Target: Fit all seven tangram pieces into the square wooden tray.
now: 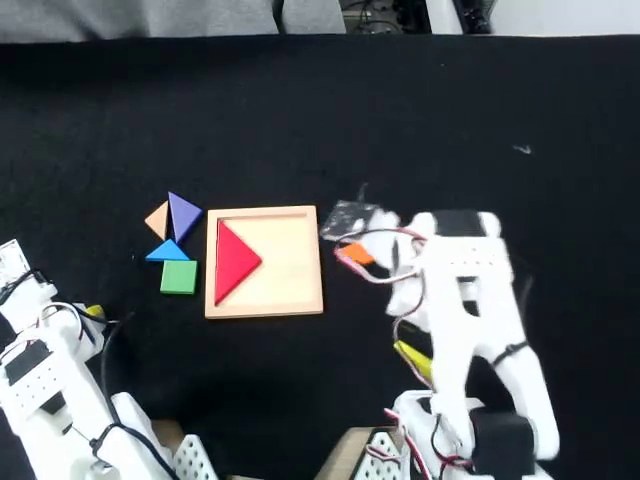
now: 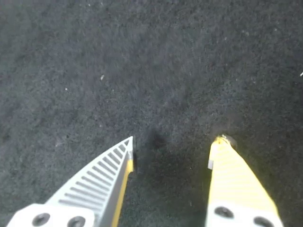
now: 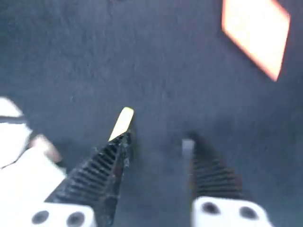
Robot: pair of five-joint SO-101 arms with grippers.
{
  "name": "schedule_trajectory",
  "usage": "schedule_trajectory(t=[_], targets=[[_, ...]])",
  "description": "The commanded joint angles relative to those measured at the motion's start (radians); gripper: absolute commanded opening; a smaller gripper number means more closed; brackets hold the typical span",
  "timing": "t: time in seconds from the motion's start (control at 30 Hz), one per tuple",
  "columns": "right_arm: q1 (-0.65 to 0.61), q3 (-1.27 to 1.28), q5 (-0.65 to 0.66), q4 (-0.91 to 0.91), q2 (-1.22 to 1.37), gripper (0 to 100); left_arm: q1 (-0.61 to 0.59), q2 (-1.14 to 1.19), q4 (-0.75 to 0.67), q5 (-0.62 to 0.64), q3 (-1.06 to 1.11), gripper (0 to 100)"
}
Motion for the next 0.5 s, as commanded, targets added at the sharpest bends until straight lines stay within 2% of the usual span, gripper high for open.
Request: schedule_trajectory(t=[0.0,0.13,0.27,0.37,0.47], targets=[[0.046,-0.05,-0.023,0.106,-0.104,24.8,0.013,-0.008,-0.015,0.002,-0.005,26],[0.04,-0.048,-0.161,0.222,-0.252,25.0,0.028,-0.008,-0.015,0.002,-0.002,26],[0.018,-0.027,-0.267,0.262,-0.343,25.0,0.028,-0.008,-0.015,0.002,-0.002,26],[0.037,-0.008,-0.215,0.265,-0.312,25.1,0.028,-0.008,-0.015,0.002,-0.002,26],[-0.031,0.025,-0.141,0.279,-0.209,24.8,0.028,-0.008,-0.015,0.002,-0.002,26]])
